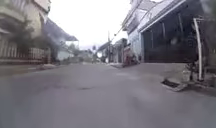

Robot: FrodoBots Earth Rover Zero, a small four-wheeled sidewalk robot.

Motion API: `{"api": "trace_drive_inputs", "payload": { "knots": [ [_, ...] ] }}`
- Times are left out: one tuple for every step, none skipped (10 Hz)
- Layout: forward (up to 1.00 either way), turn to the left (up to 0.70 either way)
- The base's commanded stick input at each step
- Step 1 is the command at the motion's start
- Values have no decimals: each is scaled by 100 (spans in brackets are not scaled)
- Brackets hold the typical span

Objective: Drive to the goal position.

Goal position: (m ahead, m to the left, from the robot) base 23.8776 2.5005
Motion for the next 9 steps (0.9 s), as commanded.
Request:
{"api": "trace_drive_inputs", "payload": {
  "knots": [
    [100,0],
    [100,0],
    [100,0],
    [100,0],
    [100,0],
    [100,0],
    [100,0],
    [100,0],
    [100,0]
  ]
}}
